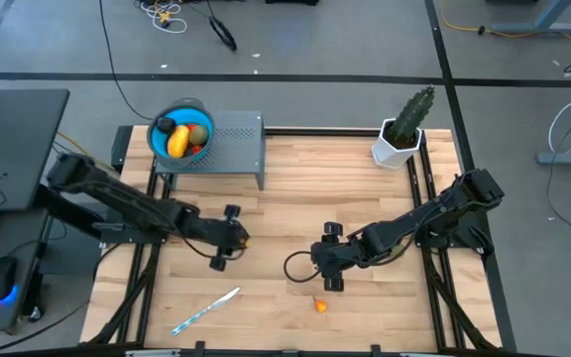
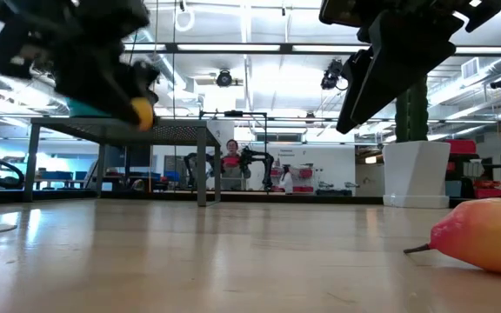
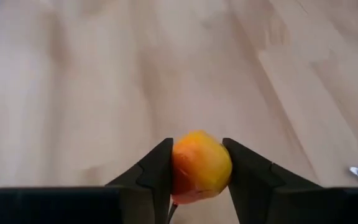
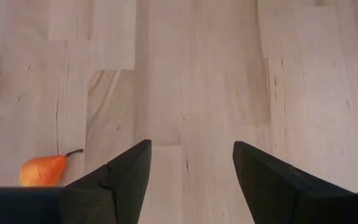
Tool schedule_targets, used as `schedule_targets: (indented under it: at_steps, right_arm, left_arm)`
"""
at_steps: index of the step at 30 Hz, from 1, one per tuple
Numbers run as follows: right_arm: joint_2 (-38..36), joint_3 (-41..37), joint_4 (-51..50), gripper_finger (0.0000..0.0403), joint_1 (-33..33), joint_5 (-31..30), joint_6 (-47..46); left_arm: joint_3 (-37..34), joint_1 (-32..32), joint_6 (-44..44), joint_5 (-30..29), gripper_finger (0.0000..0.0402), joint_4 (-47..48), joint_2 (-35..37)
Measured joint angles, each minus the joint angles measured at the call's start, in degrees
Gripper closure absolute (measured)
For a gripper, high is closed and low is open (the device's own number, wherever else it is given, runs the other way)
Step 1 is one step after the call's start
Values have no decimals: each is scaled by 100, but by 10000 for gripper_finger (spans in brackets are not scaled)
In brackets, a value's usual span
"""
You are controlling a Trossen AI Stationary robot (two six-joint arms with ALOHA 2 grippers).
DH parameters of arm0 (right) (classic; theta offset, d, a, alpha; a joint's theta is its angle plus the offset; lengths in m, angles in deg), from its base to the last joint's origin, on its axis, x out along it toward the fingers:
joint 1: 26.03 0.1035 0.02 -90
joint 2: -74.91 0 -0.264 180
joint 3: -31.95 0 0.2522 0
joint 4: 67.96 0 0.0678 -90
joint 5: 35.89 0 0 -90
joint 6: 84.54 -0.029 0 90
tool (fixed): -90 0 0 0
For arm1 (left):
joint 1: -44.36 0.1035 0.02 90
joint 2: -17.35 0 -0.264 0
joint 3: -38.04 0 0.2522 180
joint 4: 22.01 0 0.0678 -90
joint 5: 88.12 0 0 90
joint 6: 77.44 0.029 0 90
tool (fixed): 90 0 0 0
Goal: Pick & Place Fruit
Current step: Put the orange pear into the blue strainer bowl on the shelf
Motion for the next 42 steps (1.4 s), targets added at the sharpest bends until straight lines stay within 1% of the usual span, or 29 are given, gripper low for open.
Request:
schedule_targets:
  at_steps: [3, 7, 10, 13, 15, 18, 21, 24, 27, 31, 33, 35, 37, 40, 42]
  right_arm:
    - [0, 0, 27, 165, 0, 2, 0]
    - [0, 0, 82, 165, 0, 2, 0]
    - [0, 0, 96, 165, 0, -4, 0]
    - [1, 0, 109, 165, 0, -80, 2]
    - [2, 0, 125, 165, -2, -90, 2]
    - [0, 0, 125, 165, -2, -94, 11]
    - [2, 0, 135, 165, -1, -94, 14]
    - [1, 0, 190, 165, -2, -97, 51]
    - [1, 0, 212, 165, -2, -101, 52]
    - [2, 0, 212, 165, -2, -101, 52]
    - [2, 0, 210, 165, -2, -101, 51]
    - [2, 0, 210, 165, -2, -98, 50]
    - [2, 0, 210, 165, -2, -98, 50]
    - [2, 0, 218, 165, 0, -100, 48]
    - [2, 0, 247, 165, -2, -100, 50]
  left_arm:
    - [0, -4, 106, -569, 263, 327, 708]
    - [0, 4, 424, -1676, 262, 587, 1671]
    - [0, 84, 808, -2479, 268, 552, 2332]
    - [0, 317, 1131, -3019, 269, 433, 2911]
    - [0, 570, 1264, -3154, 266, 384, 3210]
    - [-15, 1028, 1305, -3127, 260, 221, 3527]
    - [-48, 1492, 1370, -3094, 260, 117, 3697]
    - [-48, 1955, 1339, -3397, 265, 117, 3757]
    - [-48, 2420, 1086, -3687, 266, 111, 3771]
    - [-48, 2949, 595, -3673, 257, 160, 3760]
    - [-48, 3118, 296, -3676, 254, 255, 3760]
    - [-50, 3243, 193, -3716, 252, 277, 3760]
    - [-50, 3315, 170, -3927, 252, 319, 3762]
    - [-50, 3356, -7, -4359, 248, 624, 3760]
    - [-50, 3392, -148, -4509, 240, 829, 3760]
